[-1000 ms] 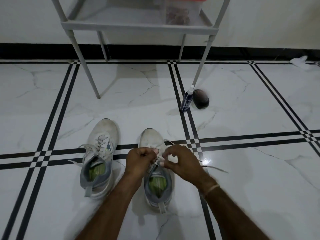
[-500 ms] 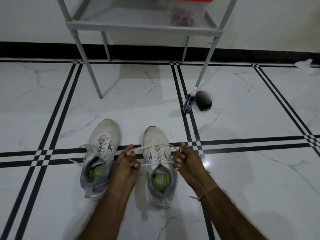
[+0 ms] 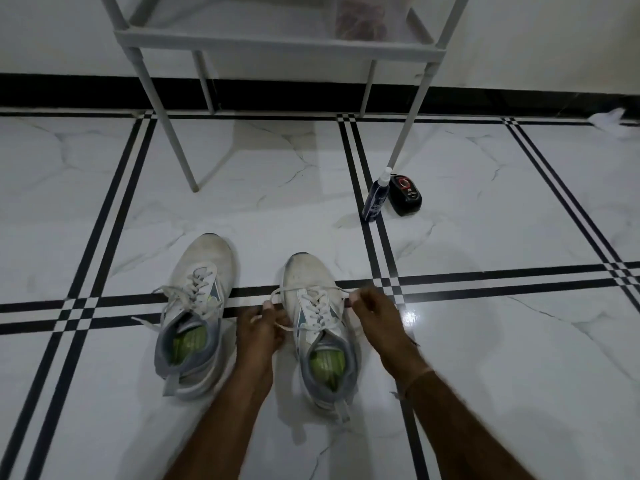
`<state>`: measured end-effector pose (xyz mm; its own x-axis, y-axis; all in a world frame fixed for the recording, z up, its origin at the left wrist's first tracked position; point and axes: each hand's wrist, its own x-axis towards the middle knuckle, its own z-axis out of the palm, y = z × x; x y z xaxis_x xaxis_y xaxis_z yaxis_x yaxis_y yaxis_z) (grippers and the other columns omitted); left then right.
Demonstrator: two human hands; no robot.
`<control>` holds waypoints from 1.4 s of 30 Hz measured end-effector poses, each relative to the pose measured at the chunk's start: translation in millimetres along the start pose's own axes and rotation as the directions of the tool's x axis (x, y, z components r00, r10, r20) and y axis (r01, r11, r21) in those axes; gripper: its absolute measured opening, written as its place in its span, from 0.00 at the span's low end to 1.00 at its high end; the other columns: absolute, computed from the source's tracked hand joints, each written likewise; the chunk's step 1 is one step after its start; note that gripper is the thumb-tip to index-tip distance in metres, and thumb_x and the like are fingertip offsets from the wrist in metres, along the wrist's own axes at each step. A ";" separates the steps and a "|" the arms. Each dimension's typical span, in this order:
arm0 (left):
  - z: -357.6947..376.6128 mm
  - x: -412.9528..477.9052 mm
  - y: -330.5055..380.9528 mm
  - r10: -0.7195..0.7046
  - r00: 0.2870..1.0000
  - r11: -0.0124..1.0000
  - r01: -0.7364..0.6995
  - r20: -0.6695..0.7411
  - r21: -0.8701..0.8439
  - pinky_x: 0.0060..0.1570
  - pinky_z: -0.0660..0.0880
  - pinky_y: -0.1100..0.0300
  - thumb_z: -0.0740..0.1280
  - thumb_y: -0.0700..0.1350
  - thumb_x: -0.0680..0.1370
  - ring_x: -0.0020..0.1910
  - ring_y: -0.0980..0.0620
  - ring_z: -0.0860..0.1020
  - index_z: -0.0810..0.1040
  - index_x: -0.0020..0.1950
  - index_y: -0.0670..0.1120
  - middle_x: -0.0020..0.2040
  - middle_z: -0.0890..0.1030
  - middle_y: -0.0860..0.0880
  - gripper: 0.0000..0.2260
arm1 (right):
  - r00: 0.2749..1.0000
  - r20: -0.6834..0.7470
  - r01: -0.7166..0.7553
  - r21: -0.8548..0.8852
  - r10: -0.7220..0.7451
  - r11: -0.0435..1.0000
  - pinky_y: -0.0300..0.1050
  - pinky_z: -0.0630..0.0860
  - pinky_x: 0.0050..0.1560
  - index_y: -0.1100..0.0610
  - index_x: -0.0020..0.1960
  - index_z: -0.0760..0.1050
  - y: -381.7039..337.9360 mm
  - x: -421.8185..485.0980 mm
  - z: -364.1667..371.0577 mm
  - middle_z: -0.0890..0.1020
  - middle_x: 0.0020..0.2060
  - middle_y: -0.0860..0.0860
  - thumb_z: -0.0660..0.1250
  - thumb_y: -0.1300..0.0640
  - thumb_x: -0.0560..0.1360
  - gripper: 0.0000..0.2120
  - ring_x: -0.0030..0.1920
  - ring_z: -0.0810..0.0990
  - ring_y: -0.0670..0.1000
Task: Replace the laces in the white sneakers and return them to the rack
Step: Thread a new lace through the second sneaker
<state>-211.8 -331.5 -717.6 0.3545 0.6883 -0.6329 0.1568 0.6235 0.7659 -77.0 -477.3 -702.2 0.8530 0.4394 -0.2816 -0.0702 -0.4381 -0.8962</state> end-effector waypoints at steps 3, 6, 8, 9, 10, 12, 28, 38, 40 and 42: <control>3.4 -15.9 -1.7 -0.114 0.993 0.991 0.111 0.031 0.081 0.31 0.66 0.59 0.71 0.50 0.79 0.29 0.51 0.70 0.77 0.45 0.41 0.33 0.75 0.43 0.13 | 0.938 -0.243 0.151 -0.349 -0.245 0.925 0.43 0.74 0.41 0.52 0.38 0.72 -11.2 -16.0 -7.0 0.77 0.35 0.46 0.66 0.40 0.79 0.19 0.38 0.76 0.46; 8.8 -28.0 -1.6 -0.125 0.989 0.977 0.109 0.078 0.184 0.30 0.64 0.61 0.76 0.50 0.75 0.27 0.52 0.69 0.74 0.35 0.45 0.28 0.74 0.49 0.16 | 0.999 0.028 0.031 -0.483 -0.020 0.875 0.46 0.73 0.37 0.53 0.27 0.67 -26.7 -28.8 -5.5 0.74 0.24 0.48 0.58 0.29 0.78 0.33 0.28 0.73 0.47; 11.9 -30.2 -2.2 -0.058 0.998 0.978 0.050 0.037 0.204 0.32 0.68 0.61 0.77 0.46 0.74 0.31 0.51 0.73 0.79 0.39 0.43 0.34 0.80 0.46 0.10 | 0.991 0.113 0.001 -0.515 0.067 0.857 0.45 0.72 0.36 0.54 0.25 0.67 -23.0 -28.1 3.5 0.73 0.22 0.48 0.62 0.28 0.76 0.33 0.26 0.72 0.47; 12.8 -31.2 -2.5 -0.012 1.000 0.973 0.010 0.007 0.229 0.35 0.71 0.60 0.77 0.45 0.74 0.33 0.50 0.75 0.81 0.42 0.43 0.38 0.83 0.44 0.08 | 0.991 0.115 0.001 -0.489 0.063 0.872 0.44 0.71 0.35 0.53 0.25 0.68 -19.4 -25.6 7.3 0.72 0.21 0.47 0.66 0.30 0.75 0.32 0.26 0.71 0.46; 13.1 -31.9 -3.3 0.035 0.999 0.968 -0.030 -0.019 0.249 0.38 0.72 0.58 0.76 0.44 0.74 0.35 0.49 0.76 0.82 0.44 0.44 0.40 0.84 0.43 0.06 | 0.991 0.121 0.011 -0.454 0.050 0.891 0.44 0.70 0.33 0.54 0.25 0.69 -17.8 -23.4 9.9 0.72 0.20 0.47 0.70 0.34 0.74 0.29 0.25 0.71 0.45; 13.4 -34.9 -5.7 0.098 0.994 0.966 -0.084 -0.043 0.246 0.41 0.73 0.56 0.74 0.44 0.76 0.36 0.49 0.76 0.83 0.42 0.45 0.38 0.84 0.45 0.05 | 0.987 0.152 0.017 -0.405 0.049 0.914 0.48 0.72 0.33 0.58 0.27 0.73 -16.2 -21.1 13.0 0.75 0.23 0.50 0.73 0.46 0.75 0.24 0.27 0.72 0.46; 6.6 -36.1 0.4 0.031 0.999 0.973 -0.020 0.042 -0.229 0.41 0.77 0.59 0.58 0.45 0.85 0.32 0.55 0.81 0.78 0.48 0.42 0.29 0.78 0.51 0.13 | 0.903 0.252 -0.426 0.636 0.349 0.643 0.51 0.81 0.49 0.60 0.57 0.75 -35.9 -24.9 6.0 0.79 0.32 0.53 0.57 0.70 0.81 0.12 0.38 0.80 0.52; 2.6 -19.8 6.0 -0.034 0.999 0.991 0.038 0.032 -0.125 0.35 0.73 0.58 0.59 0.45 0.86 0.25 0.56 0.73 0.77 0.44 0.43 0.28 0.74 0.50 0.14 | 0.926 0.200 -0.374 0.582 0.319 0.722 0.46 0.78 0.36 0.57 0.51 0.70 -25.0 -28.2 9.6 0.74 0.32 0.54 0.57 0.70 0.82 0.09 0.31 0.73 0.49; 1.2 -24.0 19.7 0.030 0.990 0.998 -0.021 0.138 -0.065 0.40 0.77 0.55 0.60 0.46 0.85 0.31 0.53 0.76 0.79 0.47 0.44 0.30 0.77 0.49 0.12 | 0.939 0.236 -0.344 0.598 0.252 0.724 0.48 0.80 0.41 0.58 0.53 0.71 -31.1 -25.0 2.6 0.79 0.39 0.55 0.58 0.68 0.83 0.07 0.33 0.74 0.49; 4.0 -26.6 34.5 0.088 0.971 0.996 -0.079 0.224 -0.049 0.46 0.79 0.52 0.60 0.46 0.85 0.34 0.50 0.77 0.78 0.48 0.44 0.32 0.77 0.49 0.11 | 0.952 0.266 -0.290 0.615 0.153 0.733 0.48 0.79 0.44 0.59 0.55 0.72 -43.2 -19.9 -4.2 0.81 0.45 0.56 0.59 0.67 0.83 0.06 0.35 0.74 0.48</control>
<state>-212.1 -329.8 -673.9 0.5641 0.6401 -0.5217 0.0833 0.5844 0.8071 -88.7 -470.4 -656.4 0.6635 0.5600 -0.4962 -0.6169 0.0342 -0.7863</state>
